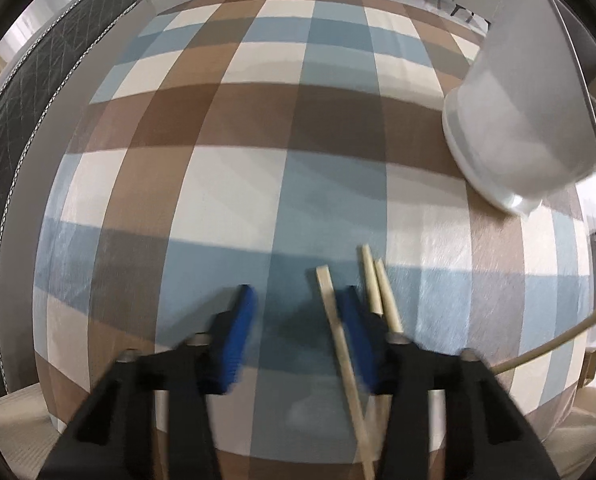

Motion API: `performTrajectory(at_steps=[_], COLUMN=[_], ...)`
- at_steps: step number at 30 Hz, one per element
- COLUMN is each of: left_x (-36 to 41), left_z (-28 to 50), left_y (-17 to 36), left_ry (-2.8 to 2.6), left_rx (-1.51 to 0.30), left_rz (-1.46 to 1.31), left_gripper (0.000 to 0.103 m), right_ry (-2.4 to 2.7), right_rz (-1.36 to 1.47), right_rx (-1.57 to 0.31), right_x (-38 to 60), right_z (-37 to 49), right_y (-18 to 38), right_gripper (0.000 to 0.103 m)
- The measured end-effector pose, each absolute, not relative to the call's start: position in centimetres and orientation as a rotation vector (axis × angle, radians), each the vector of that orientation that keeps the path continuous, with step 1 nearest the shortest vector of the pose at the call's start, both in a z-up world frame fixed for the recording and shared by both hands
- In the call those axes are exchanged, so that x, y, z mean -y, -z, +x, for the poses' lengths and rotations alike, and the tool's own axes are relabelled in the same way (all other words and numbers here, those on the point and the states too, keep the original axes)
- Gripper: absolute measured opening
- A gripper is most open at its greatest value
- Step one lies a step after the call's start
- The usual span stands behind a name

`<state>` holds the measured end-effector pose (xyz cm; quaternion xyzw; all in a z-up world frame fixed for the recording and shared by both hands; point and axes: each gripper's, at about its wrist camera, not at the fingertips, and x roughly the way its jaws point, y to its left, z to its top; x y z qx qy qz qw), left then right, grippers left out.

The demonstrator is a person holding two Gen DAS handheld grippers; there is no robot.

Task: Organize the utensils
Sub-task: 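Grasp a chopstick with the left tool while the right tool holds its chopstick, then carry both held chopsticks up over the utensil holder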

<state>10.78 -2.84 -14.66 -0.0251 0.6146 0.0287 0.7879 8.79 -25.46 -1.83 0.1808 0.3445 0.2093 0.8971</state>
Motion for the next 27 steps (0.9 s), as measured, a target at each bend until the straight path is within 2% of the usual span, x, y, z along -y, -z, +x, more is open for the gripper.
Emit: performTrajectory(at_steps=[3, 4, 11, 21, 27], left_x=[3.3, 3.4, 1.3, 2.4, 2.5], left_z=[11.5, 11.8, 12.2, 8.3, 6.1], left_y=[14.7, 14.7, 13.3, 4.7, 2.5], left_ry=[-0.059, -0.058, -0.050, 0.068, 0.119], left_rx=[-1.353, -1.362, -1.320, -0.970, -0.868], left_rz=[-0.072, -0.082, -0.160, -0.208, -0.211], left_gripper=[0.004, 0.002, 0.002, 0.002, 0.002], right_ry=[-0.436, -0.437, -0.426, -0.431, -0.405], right_rz=[0.359, 0.354, 0.310, 0.221, 0.218], right_rx=[-0.698, -0.693, -0.676, -0.611, -0.594], right_x=[25.5, 25.4, 25.1, 23.9, 23.4], right_z=[8.5, 8.4, 7.8, 5.3, 3.3], right_y=[1.5, 1.3, 1.1, -0.1, -0.2], right_gripper=[0.006, 0.006, 0.005, 0.005, 0.005])
